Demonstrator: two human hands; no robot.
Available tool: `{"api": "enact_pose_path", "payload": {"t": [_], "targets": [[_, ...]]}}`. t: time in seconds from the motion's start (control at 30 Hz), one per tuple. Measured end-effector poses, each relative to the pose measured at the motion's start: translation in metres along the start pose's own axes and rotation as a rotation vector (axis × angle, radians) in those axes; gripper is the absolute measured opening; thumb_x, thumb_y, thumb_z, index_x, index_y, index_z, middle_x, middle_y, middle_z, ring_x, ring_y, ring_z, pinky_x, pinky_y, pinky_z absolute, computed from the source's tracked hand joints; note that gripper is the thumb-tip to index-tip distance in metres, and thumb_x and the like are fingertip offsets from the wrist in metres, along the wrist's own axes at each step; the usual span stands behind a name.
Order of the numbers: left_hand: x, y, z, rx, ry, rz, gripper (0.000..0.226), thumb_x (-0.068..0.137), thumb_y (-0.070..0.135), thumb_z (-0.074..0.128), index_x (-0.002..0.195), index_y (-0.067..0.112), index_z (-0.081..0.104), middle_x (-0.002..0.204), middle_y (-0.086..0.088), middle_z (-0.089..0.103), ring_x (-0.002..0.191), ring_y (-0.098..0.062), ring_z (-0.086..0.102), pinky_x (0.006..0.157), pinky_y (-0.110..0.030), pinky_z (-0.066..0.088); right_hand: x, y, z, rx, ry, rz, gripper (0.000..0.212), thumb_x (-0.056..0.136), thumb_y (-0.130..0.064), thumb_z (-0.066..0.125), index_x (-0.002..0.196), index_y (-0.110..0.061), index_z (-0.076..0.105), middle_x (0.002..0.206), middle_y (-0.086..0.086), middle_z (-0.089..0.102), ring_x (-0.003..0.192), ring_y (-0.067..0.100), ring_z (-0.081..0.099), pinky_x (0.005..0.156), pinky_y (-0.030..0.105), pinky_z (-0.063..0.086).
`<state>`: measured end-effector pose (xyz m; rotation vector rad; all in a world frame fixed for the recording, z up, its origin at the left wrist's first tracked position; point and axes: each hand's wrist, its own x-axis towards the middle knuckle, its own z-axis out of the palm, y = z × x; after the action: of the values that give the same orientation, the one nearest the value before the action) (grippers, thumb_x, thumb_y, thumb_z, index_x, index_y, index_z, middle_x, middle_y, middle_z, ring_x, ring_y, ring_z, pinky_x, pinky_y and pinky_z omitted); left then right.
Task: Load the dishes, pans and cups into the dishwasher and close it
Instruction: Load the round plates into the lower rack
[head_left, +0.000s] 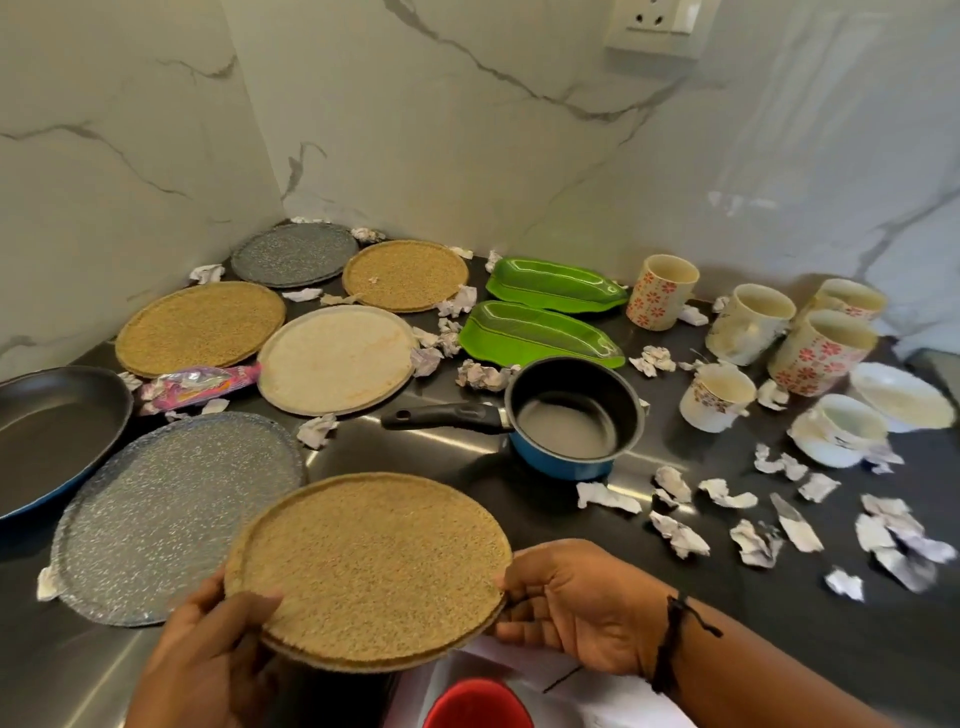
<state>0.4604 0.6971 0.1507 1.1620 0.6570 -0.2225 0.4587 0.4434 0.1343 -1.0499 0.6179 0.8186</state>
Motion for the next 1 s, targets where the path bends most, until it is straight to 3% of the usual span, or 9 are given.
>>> {"api": "enact_pose_path", "payload": {"t": [0.07,0.13,0.3,0.5,0.63,0.8,0.9,1.0], "targets": [[-0.010,-0.005,0.001,0.007,-0.034,-0.054,0.033,0.077,-0.013,0.051,0.099,0.011,0.056,0.077,-0.015,0.062,0.044,-0.023,0.062,0.042,-0.033,0.054,-0.014,0.007,-0.008,-0.008,0.014,-0.025,0.020,0.091,0.000,0.052,0.106,0.006,0.063,0.088,0.019,0.070,0.071,0.023,0.069,0.063,0.026,0.057],[-0.021,-0.012,0.007,0.044,-0.097,-0.075,0.035,0.078,-0.014,0.048,0.092,0.017,0.056,0.065,-0.015,0.066,0.038,-0.022,0.062,0.039,-0.035,0.052,-0.028,0.015,-0.019,-0.008,0.030,-0.059,0.025,0.090,0.000,0.054,0.113,0.008,0.061,0.092,0.019,0.070,0.072,0.022,0.069,0.064,0.026,0.057],[-0.058,-0.031,0.036,0.027,-0.156,-0.021,0.040,0.086,-0.013,0.046,0.100,0.023,0.055,0.066,-0.009,0.069,0.040,-0.017,0.063,0.039,-0.033,0.050,-0.064,0.039,-0.047,0.015,0.088,-0.144,0.030,0.090,0.002,0.053,0.119,0.008,0.058,0.089,0.018,0.071,0.070,0.021,0.070,0.064,0.028,0.057],[-0.102,-0.075,0.084,0.047,-0.295,0.000,0.038,0.085,-0.013,0.048,0.101,0.021,0.055,0.091,-0.012,0.062,0.044,-0.017,0.064,0.037,-0.027,0.052,-0.126,0.083,-0.100,0.112,0.218,-0.300,0.028,0.090,0.004,0.051,0.117,0.009,0.057,0.086,0.019,0.069,0.067,0.022,0.067,0.063,0.029,0.059],[-0.143,-0.125,0.120,0.160,-0.387,-0.030,0.052,0.085,-0.016,0.048,0.127,0.014,0.046,0.106,-0.018,0.060,0.070,-0.029,0.060,0.041,-0.030,0.053,-0.183,0.134,-0.150,0.173,0.347,-0.388,0.023,0.092,0.004,0.049,0.113,0.005,0.059,0.086,0.021,0.070,0.068,0.024,0.067,0.062,0.030,0.060],[-0.210,-0.207,0.169,0.308,-0.568,-0.126,0.054,0.081,-0.019,0.052,0.120,0.019,0.049,0.111,-0.018,0.062,0.084,-0.037,0.062,0.043,-0.032,0.055,-0.266,0.220,-0.223,0.290,0.530,-0.469,0.024,0.092,0.005,0.049,0.113,0.000,0.057,0.092,0.025,0.071,0.072,0.029,0.067,0.071,0.040,0.060],[-0.252,-0.259,0.199,0.403,-0.671,-0.159,0.052,0.078,-0.022,0.054,0.113,0.017,0.051,0.101,-0.015,0.066,0.086,-0.035,0.064,0.046,-0.033,0.057,-0.313,0.277,-0.262,0.422,0.629,-0.482,0.024,0.092,0.006,0.048,0.111,-0.003,0.058,0.085,0.021,0.072,0.064,0.026,0.068,0.059,0.035,0.059],[-0.293,-0.308,0.230,0.508,-0.785,-0.232,0.050,0.077,-0.024,0.055,0.110,0.012,0.051,0.087,-0.015,0.068,0.076,-0.032,0.063,0.047,-0.033,0.056,-0.352,0.336,-0.295,0.553,0.765,-0.456,0.026,0.090,0.004,0.053,0.113,-0.007,0.058,0.080,0.020,0.071,0.059,0.028,0.066,0.061,0.037,0.060]]}}
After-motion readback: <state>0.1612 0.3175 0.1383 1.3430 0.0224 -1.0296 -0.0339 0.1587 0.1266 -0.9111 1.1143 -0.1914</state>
